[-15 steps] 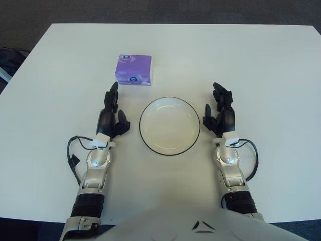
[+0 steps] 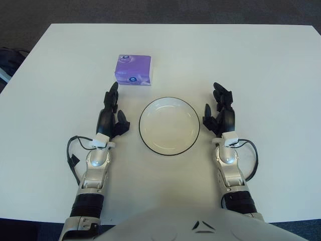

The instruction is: Put the tissue paper into the plate.

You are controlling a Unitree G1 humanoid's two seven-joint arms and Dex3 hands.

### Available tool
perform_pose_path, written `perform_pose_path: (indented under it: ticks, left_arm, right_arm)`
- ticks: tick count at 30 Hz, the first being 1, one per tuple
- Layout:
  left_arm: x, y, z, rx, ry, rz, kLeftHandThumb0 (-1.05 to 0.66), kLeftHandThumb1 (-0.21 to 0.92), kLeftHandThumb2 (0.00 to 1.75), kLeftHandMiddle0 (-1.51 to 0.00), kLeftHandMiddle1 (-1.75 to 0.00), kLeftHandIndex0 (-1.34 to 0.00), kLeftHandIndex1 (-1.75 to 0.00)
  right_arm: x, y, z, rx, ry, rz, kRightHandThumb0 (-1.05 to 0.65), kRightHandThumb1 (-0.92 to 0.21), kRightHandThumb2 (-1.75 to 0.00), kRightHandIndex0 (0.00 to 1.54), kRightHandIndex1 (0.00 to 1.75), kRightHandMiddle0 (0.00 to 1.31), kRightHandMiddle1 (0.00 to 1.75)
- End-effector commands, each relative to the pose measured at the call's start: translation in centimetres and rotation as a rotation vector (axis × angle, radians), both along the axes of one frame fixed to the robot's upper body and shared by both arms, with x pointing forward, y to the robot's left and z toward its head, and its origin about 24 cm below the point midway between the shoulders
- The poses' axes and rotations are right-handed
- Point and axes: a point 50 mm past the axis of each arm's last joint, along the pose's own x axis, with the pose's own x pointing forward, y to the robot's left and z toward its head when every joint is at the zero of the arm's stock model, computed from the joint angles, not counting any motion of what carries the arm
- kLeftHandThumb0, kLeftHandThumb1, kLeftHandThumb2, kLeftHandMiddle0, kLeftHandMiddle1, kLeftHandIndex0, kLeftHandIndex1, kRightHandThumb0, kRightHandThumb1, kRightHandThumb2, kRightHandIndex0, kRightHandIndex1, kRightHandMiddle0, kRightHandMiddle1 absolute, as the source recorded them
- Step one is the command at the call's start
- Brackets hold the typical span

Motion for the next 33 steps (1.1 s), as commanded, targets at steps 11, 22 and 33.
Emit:
perform_pose_path:
  ticks: [11, 22, 33]
  left_arm:
    - [-1.1, 2.8, -1.1, 0.051, 0.071, 0.066, -0.89, 0.92, 1.12, -0.13, -0.01, 0.0, -0.31]
    - [0.7, 4.9, 0.0, 0.122, 0.016, 0.113, -0.91, 0.92, 1.11, -0.11, 0.0, 0.0, -0.27]
    - [2.8, 7.2, 1.5, 0.212, -0.076, 0.106, -1.0, 0.92, 1.05, -0.08, 0.0, 0.0, -0.24]
  right_arm:
    - [-1.2, 0.1, -4.7, 0.002, 0.243, -0.02, -0.65, -0.92, -0.59, 0.18, 0.52, 0.0, 0.69]
    - [-1.0, 0.2, -5.2, 0.003, 0.254, -0.003, -0.62, -0.92, -0.58, 0.19, 0.54, 0.0, 0.72]
    - [-0.9, 0.4, -5.8, -0.002, 0.268, 0.005, -0.64, -0.92, -0.6, 0.2, 0.55, 0.0, 0.71]
